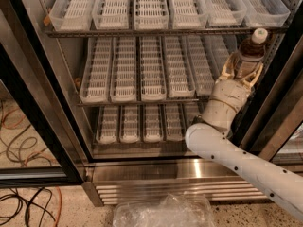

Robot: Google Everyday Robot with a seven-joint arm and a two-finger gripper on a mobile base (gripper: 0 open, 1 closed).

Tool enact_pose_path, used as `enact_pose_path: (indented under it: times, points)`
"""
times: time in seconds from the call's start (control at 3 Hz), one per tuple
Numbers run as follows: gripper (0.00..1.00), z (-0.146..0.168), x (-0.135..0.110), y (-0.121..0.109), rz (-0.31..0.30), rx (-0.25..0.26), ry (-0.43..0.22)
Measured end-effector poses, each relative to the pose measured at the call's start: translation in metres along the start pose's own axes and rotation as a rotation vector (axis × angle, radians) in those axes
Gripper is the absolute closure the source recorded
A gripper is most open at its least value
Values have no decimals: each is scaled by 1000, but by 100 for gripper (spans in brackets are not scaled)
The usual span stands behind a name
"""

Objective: Pick blue plastic bottle from middle shelf of fridge

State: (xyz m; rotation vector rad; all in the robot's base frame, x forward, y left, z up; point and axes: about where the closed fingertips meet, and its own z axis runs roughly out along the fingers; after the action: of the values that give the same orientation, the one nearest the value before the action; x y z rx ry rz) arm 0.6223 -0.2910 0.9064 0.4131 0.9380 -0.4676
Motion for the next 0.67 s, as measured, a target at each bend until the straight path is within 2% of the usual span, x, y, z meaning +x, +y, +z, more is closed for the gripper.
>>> enact_pose_path:
  times: [0.33,0.67]
  points:
    - [100,-7,-7,1,-19,-26,30]
    - [100,-7,-7,1,-19,-26,30]
